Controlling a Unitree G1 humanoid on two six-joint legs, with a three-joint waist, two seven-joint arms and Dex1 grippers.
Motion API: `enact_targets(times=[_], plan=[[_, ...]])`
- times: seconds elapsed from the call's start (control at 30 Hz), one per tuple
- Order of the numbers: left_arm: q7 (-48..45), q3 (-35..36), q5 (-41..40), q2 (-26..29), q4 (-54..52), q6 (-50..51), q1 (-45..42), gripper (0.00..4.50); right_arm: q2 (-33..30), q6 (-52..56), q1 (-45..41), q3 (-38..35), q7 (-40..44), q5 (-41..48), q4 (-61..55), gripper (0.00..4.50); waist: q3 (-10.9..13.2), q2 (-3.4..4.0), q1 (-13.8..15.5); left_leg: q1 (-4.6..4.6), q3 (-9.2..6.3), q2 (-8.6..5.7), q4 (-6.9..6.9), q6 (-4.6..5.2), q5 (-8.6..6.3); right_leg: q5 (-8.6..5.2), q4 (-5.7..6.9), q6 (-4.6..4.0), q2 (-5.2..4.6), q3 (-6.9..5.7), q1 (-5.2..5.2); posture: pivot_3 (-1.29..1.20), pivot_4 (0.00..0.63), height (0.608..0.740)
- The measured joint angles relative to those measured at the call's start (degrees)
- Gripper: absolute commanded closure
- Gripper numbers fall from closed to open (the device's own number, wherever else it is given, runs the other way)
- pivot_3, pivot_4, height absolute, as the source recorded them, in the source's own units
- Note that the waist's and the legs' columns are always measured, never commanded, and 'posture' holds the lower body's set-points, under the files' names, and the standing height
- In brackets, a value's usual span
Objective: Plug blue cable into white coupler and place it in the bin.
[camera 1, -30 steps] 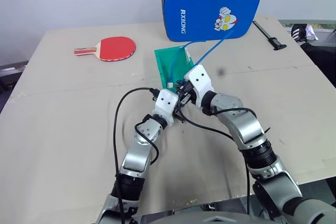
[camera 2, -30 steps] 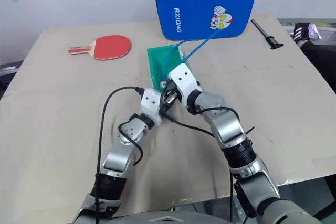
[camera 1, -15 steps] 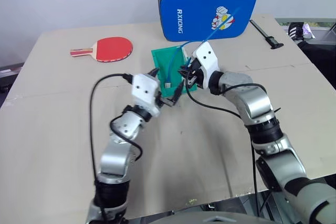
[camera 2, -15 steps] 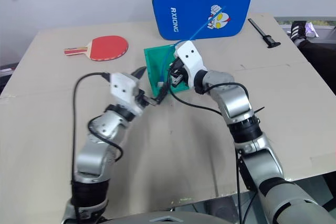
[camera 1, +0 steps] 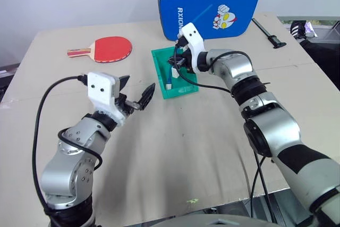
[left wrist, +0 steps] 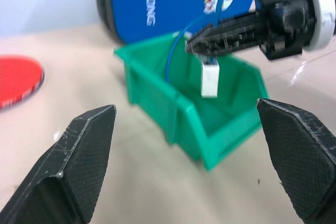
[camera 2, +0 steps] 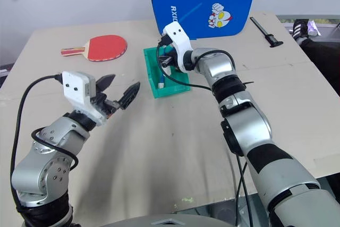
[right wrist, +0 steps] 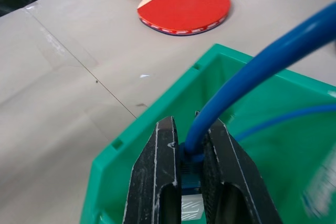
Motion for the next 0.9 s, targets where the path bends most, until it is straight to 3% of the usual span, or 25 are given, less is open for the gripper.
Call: enact_targets(times=[0.17,0.27,0.43,0.53,0.6,0.7,0.83,0.9], plan=[[0.5,0.1,-1.8,0.7,-1.0,0.6,0.8,0.01,-0.2,-6.9,-1.9,-3.2,-2.1,-0.6,4.4,1.74,0.0,0.02,0.0,-0.02,-0.09,-0.06,0.00,-0.13,0.07,0.00,0.01,0.00,-0.07,0.01,0.00,0.00,0.150,0.740],[0.2,0.1,-2.8,2.3,-1.2,0.7,1.0,0.01,-2.2,-9.0,-1.4,-3.1,-0.1,-1.2,2.3,0.16,0.0,0.01,0.0,-0.01,-0.19,-0.06,-0.01,-0.16,0.09,0.00,-0.01,-0.01,-0.07,-0.04,0.00,0.00,0.150,0.740],[-1.4,0.7,-4.9,5.0,-2.8,0.7,3.4,0.01,-8.7,-3.0,8.5,-2.5,7.2,0.2,-16.2,0.16,0.0,0.02,0.2,-0.05,-0.30,-0.06,-0.01,-0.16,0.09,0.00,0.01,0.00,-0.26,-0.08,0.00,0.00,0.150,0.740],[-3.6,1.4,-5.1,6.5,-4.2,-0.9,9.3,0.01,-15.1,0.3,23.0,-4.5,10.5,4.5,-35.9,0.16,0.0,0.02,0.5,-0.15,-0.43,-0.07,-0.04,-0.16,0.09,0.00,-0.04,0.00,-0.27,-0.07,0.01,0.00,0.150,0.740],[-4.5,1.5,-4.9,6.8,-4.4,-2.1,11.6,0.01,-17.2,1.5,29.3,-5.8,11.4,6.6,-42.0,0.16,0.0,0.08,0.7,-0.17,-0.39,-0.08,-0.05,-0.16,0.09,0.00,-0.08,0.00,-0.28,-0.04,0.00,0.00,0.150,0.740],[-7.6,0.6,-2.7,7.0,-4.9,-7.7,19.7,0.01,-22.5,1.9,47.5,-9.9,16.5,13.4,-56.9,0.16,0.0,0.10,1.5,-0.12,-0.46,-0.08,-0.14,-0.16,0.08,-0.02,-0.32,-0.01,-0.28,-0.04,0.05,0.00,0.150,0.740],[-12.6,-4.9,4.4,7.3,-0.5,-18.7,30.6,0.01,-28.5,-2.9,72.9,-16.7,21.3,16.1,-63.1,0.16,0.0,0.23,2.9,0.01,-0.40,-0.10,-0.17,0.10,-0.07,-0.04,-0.61,-0.03,-0.28,0.05,0.27,0.00,0.150,0.740],[-14.4,-7.2,6.7,7.3,2.7,-21.6,33.7,0.01,-28.7,-7.7,78.0,-18.8,22.5,15.9,-61.3,0.16,0.1,0.29,2.2,0.15,-0.20,-0.07,-0.11,0.20,-0.09,-0.08,-0.51,-0.24,-0.16,0.30,0.27,0.00,0.150,0.740]])
